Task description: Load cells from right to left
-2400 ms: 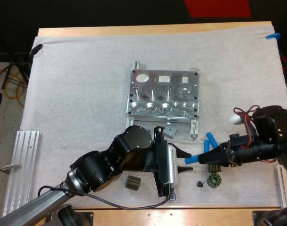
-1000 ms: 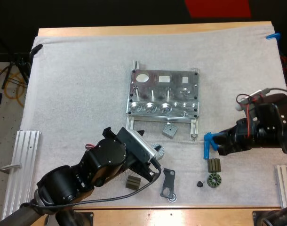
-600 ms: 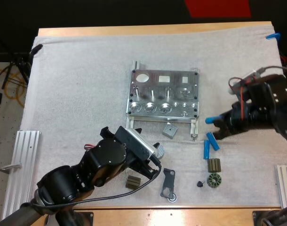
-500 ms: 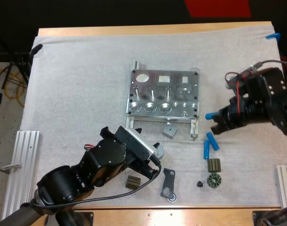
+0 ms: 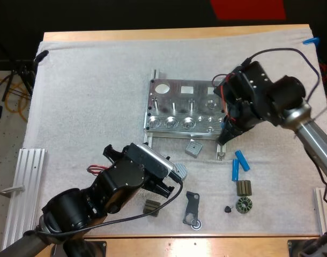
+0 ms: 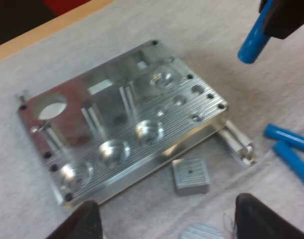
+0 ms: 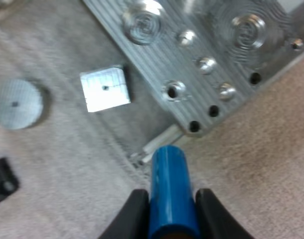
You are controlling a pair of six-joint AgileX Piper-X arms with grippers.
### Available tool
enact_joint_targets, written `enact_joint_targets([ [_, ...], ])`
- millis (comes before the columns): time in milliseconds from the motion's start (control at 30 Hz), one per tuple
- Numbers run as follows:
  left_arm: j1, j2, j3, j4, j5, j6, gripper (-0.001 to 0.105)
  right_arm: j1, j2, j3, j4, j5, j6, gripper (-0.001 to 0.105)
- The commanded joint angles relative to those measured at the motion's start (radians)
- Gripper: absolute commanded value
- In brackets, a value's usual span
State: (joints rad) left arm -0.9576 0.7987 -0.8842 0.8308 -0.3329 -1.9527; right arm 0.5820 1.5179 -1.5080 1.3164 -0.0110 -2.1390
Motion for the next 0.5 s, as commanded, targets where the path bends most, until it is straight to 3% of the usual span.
enact_joint_targets([
  [0,-0.005,-0.005,-0.009,0.017,-0.036,-0.005,0.057,0.002,0.012,-0.02,0.006,0.022,-0.013,0.004],
  [467,-0.005,-0.005,-0.009,0.031,-0.038,-0.002,0.057,0.001,0.132,-0.04,-0.07,0.036,-0.013,0.004],
])
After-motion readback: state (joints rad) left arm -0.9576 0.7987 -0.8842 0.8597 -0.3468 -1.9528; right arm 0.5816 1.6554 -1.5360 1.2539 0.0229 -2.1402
